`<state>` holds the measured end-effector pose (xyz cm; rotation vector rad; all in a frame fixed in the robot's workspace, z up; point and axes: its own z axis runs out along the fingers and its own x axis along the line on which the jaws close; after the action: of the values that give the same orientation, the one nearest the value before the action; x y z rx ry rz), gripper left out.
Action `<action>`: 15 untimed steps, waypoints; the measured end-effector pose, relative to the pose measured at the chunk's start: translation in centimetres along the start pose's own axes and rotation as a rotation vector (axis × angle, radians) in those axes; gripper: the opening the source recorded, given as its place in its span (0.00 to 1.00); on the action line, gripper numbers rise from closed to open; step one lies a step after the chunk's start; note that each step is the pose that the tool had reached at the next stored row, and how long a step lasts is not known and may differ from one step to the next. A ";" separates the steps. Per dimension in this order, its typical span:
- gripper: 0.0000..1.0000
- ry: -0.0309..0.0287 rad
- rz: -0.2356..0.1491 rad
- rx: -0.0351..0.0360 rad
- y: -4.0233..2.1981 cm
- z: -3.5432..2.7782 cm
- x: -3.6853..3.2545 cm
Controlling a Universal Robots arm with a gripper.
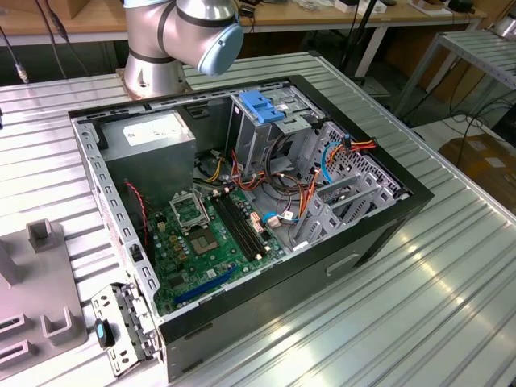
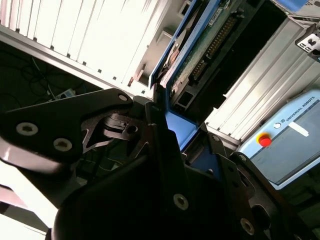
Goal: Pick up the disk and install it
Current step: 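Pick up the disk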
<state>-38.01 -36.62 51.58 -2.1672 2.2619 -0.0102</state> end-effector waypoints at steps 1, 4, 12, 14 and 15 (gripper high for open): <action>0.37 0.0000 0.000 0.0000 -0.09 0.00 0.00; 0.37 0.0000 0.000 0.0000 -0.33 0.00 -0.02; 0.37 0.0000 0.000 0.0000 -1.24 0.01 -0.05; 0.37 0.0000 0.000 0.0000 -1.43 0.02 -0.06; 0.37 0.0000 0.000 0.0001 -1.56 0.02 -0.07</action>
<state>-36.45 -36.62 51.58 -2.1672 2.2619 -0.0102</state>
